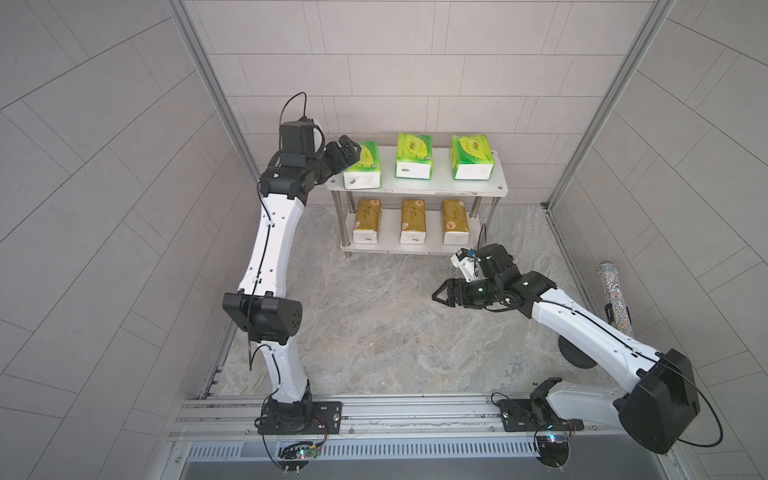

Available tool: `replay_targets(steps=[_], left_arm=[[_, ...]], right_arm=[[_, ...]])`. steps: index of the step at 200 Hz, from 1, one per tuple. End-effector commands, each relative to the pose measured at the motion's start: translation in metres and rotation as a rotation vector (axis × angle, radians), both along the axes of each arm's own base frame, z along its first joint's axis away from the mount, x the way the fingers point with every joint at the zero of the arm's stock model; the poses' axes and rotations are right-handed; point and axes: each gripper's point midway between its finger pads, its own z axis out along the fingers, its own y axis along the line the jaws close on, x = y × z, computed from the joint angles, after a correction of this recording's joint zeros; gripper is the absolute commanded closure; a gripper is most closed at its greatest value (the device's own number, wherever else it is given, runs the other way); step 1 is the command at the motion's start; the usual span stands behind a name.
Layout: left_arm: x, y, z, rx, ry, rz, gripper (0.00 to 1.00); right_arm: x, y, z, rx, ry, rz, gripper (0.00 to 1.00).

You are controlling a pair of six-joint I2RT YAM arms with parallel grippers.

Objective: Place the tissue boxes on the shelf by color
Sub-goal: Place a box of tissues on the shelf.

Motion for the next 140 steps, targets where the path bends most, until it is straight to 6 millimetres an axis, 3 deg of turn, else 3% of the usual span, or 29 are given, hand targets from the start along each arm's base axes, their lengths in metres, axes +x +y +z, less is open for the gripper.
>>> replay_targets(steps=[1,97,140], left_arm=[[-0.023,0.007,0.036,0.056,-0.092,0.003,0.0],[-0.111,0.002,0.01,0.424,-0.117,-0.181,0.0],[-0.119,-0.005,-0.02,0.632,-0.067,-0.232,0.01]], right_arm=[[0.003,0.002,0.001,0.001,-0.01,-0.005,0.21],[0.01,0.004,-0.007,-0.016,0.01,-0.012,0.21],[0.014,0.006,-0.006,-0.027,0.002,-0.001,0.21]])
